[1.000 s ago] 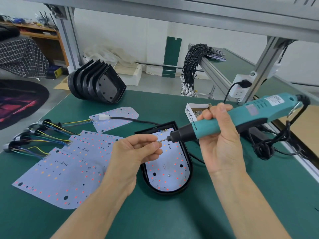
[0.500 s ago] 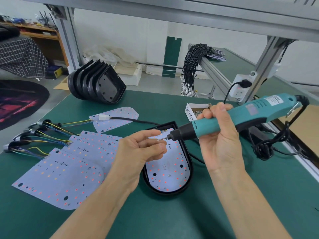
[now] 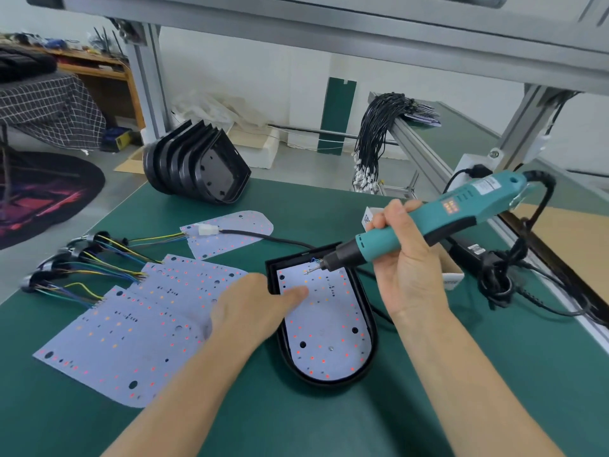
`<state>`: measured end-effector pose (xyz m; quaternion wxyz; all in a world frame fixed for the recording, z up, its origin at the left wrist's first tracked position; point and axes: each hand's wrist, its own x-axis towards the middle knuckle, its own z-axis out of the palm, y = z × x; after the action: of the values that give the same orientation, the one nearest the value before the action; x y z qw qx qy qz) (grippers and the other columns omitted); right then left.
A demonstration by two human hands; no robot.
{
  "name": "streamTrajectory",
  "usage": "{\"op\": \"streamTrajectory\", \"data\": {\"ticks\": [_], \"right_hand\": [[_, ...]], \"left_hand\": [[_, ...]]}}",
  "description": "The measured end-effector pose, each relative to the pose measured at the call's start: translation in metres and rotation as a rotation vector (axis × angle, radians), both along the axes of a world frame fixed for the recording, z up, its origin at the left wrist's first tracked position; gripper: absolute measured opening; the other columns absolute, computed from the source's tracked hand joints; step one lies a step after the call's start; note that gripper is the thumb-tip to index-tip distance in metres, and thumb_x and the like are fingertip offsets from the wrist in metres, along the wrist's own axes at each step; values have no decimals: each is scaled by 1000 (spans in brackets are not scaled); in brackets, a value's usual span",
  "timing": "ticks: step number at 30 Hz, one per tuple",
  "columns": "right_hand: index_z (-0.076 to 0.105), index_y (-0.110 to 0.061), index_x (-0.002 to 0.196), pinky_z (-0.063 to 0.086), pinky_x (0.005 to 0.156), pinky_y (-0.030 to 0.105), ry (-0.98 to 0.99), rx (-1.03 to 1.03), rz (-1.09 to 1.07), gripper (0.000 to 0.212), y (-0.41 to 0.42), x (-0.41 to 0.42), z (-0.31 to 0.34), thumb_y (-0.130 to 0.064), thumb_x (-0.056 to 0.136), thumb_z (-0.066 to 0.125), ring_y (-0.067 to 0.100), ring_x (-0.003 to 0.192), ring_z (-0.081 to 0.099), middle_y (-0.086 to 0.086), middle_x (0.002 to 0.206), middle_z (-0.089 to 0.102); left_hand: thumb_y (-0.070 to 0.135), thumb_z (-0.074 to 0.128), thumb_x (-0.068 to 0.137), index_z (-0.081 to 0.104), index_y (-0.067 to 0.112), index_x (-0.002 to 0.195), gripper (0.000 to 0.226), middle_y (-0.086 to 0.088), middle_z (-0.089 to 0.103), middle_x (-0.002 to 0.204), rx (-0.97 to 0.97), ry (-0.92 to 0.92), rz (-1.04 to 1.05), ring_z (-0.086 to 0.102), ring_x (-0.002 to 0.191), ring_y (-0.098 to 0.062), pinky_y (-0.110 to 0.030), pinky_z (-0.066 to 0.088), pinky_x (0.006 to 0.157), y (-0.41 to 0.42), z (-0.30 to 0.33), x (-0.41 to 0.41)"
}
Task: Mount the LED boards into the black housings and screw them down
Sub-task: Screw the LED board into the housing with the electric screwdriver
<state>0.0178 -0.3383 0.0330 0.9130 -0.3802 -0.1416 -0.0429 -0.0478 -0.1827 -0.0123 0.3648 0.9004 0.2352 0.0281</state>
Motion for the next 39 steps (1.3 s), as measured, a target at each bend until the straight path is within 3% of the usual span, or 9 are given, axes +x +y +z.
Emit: {"op": "streamTrajectory", "data": {"ticks": [5,8,10,14,20,24,29,34,39], "right_hand": [[49,-21,82,50,67,23,14,-70,7,23,4,14,-12,-3,87,62,11,63,54,-5,70,54],[50,-23,80,48,66,23,41,-72,26,23,8,18,-16,-5,84,65,12,63,53,-2,75,48],[50,-23,79,48,68,24,54,-77,31,23,9,20,-17,-6,84,65,13,64,52,-2,75,47],[50,-23,78,46,69,25,54,-91,39,23,12,20,-15,-7,83,65,13,64,51,-1,73,44],[54,-25,72,46,65,25,38,-136,53,22,18,18,-13,-8,80,65,13,63,52,-3,67,50],[55,-25,71,46,64,25,10,-171,63,22,19,19,-12,-7,80,65,14,62,52,-3,64,52],[53,-23,75,46,63,25,-69,-271,109,22,22,24,-5,-6,80,64,13,62,53,-6,65,54],[53,-23,81,46,71,27,-166,-437,242,23,22,28,2,-7,77,68,17,69,52,-4,70,53],[48,-15,103,41,89,34,-175,-471,554,71,13,30,14,-49,55,87,20,88,54,1,88,56]], "left_hand": [[26,79,72,55,8,71,30,-17,69,82,-413,-72,74,63,71,-28,-46,55,65,-9,-5,16],[9,79,72,67,4,73,13,-22,72,86,-616,-103,90,65,68,-28,-50,57,69,-12,-8,16],[14,80,63,68,0,76,22,-24,71,85,-655,-117,90,61,66,-25,-53,55,73,-14,-7,17],[26,70,51,65,-6,87,49,-18,64,77,-652,-115,68,56,67,-22,-59,52,77,-14,-5,19],[27,68,51,65,-6,89,50,-25,67,81,-615,-131,50,56,66,-22,-58,52,77,-14,-6,18],[29,67,51,65,-5,91,53,-27,68,93,-584,-131,44,66,76,-41,-57,54,79,-14,-9,21],[29,65,50,64,-4,86,49,-14,58,67,-536,-118,43,46,59,-24,-35,41,60,-14,-13,25],[28,68,53,61,-4,76,40,-6,47,58,-498,-115,51,39,56,-24,-32,34,58,-15,-12,25],[31,68,49,67,-3,84,49,-20,69,77,-559,-106,35,64,71,-39,-45,57,72,-12,-12,23]]}}
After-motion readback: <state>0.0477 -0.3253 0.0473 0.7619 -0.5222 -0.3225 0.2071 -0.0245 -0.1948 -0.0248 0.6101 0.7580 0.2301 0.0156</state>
